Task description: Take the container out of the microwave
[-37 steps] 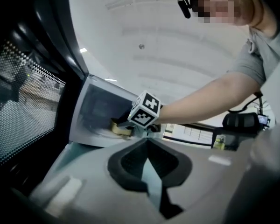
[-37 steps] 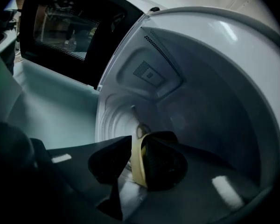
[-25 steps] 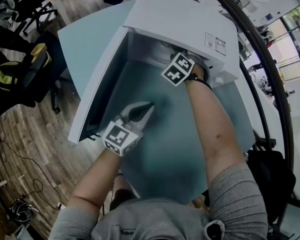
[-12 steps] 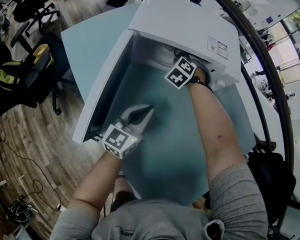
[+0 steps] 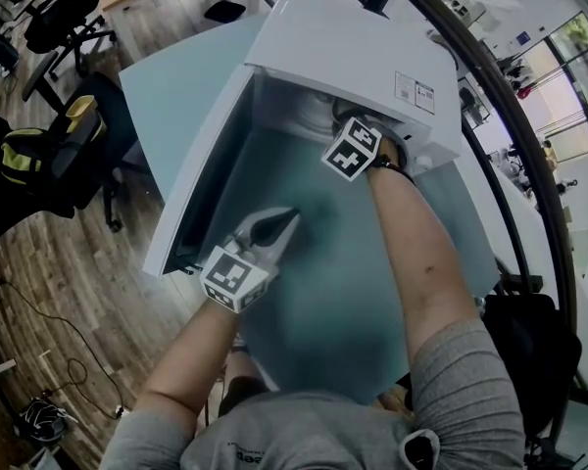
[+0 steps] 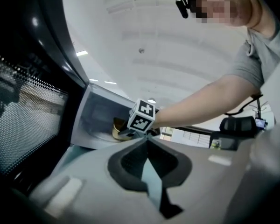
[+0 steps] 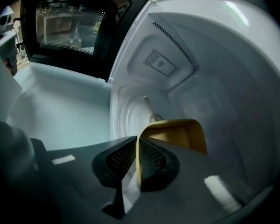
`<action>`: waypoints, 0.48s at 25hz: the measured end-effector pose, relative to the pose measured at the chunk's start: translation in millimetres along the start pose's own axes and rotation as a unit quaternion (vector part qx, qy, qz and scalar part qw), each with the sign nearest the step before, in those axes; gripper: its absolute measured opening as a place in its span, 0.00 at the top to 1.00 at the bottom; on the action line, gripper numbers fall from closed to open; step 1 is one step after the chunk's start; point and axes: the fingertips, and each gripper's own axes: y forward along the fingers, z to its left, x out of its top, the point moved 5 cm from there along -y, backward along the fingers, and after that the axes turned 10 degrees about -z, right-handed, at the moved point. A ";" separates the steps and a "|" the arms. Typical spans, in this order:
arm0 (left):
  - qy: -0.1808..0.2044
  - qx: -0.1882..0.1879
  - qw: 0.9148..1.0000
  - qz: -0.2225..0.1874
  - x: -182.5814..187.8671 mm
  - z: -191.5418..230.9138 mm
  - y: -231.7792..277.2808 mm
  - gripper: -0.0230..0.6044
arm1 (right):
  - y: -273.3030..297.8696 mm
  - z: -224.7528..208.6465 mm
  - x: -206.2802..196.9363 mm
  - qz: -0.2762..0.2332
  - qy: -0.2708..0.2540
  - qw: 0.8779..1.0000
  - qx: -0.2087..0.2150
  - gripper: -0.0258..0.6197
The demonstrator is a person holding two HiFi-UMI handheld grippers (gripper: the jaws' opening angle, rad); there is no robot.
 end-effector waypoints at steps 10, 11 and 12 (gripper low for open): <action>0.003 -0.008 1.000 -0.006 9.9 -17.3 -3.3 0.94 | -23.2 15.0 2.5 -0.021 -0.001 0.999 0.028 0.93; 0.004 -0.008 1.000 -0.006 11.5 -18.7 -4.4 0.94 | -26.4 16.9 4.2 -0.024 -0.001 0.999 0.032 0.93; 0.005 -0.008 1.000 -0.006 13.1 -20.1 -5.7 0.94 | -29.8 19.1 5.8 -0.027 -0.001 0.999 0.036 0.93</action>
